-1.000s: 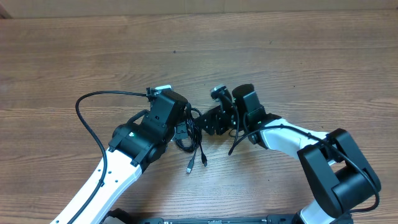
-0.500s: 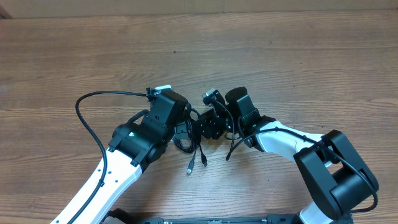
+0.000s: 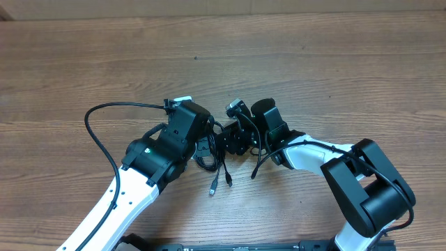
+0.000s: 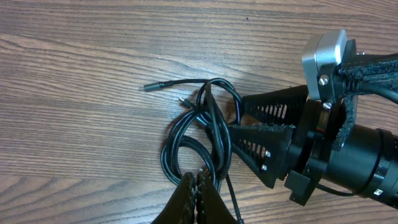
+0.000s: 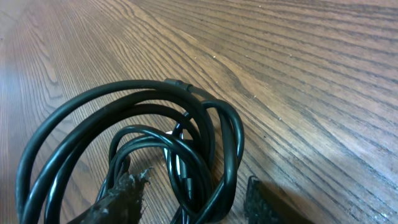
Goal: Untangle cables
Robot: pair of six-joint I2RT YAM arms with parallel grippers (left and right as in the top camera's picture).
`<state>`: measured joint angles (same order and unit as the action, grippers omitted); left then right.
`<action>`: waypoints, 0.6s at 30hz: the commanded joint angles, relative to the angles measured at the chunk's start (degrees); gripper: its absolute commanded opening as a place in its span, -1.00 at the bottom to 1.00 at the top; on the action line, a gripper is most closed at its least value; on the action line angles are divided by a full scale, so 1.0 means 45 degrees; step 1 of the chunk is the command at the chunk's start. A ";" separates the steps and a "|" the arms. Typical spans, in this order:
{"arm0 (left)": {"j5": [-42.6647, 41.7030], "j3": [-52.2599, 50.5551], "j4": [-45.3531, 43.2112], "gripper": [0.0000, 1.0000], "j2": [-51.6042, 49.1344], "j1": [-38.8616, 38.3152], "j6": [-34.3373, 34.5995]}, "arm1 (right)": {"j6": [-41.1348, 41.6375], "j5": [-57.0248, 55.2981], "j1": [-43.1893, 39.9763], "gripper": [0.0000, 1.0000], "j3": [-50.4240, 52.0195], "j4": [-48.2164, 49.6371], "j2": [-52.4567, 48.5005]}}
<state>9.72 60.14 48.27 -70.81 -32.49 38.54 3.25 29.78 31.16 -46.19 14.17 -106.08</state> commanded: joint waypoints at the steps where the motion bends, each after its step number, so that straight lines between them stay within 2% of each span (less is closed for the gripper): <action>1: 0.0165 0.0170 0.0024 -0.92 -0.0015 0.0092 -0.0282 | -0.0034 -0.0039 0.0015 -0.07 -0.0228 0.0121 -0.0102; 3: 0.0160 0.0170 0.0024 -0.92 -0.0015 0.0092 -0.0282 | -0.0034 -0.0039 0.0015 -0.20 -0.0228 0.0121 -0.0102; 4: 0.0117 0.0170 0.0024 -0.91 -0.0015 0.0092 -0.0282 | -0.0034 -0.0034 0.0015 -0.44 -0.0228 0.0121 -0.0102; 5: 0.0063 0.0170 0.0024 -0.92 -0.0015 0.0092 -0.0287 | -0.0029 -0.0034 0.0015 -0.56 -0.0228 0.0121 -0.0102; 9: -0.0126 0.0170 0.0024 -0.91 -0.0015 0.0092 -0.0287 | -0.0019 -0.0019 0.0015 -0.92 -0.0228 0.0126 -0.0102; 15: -0.0131 0.0170 0.0029 -0.92 -0.0015 0.0097 -0.0282 | 0.0000 0.1151 -0.0126 -0.92 -0.0233 0.0131 -0.0097; 18: -0.0141 0.0170 0.0029 -0.91 -0.0015 0.0097 -0.0282 | 0.0636 0.1904 -0.0559 -0.92 -0.0243 0.0126 0.0063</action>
<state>9.23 60.14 48.40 -70.81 -32.49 38.54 3.73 33.47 30.63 -46.22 14.37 -106.15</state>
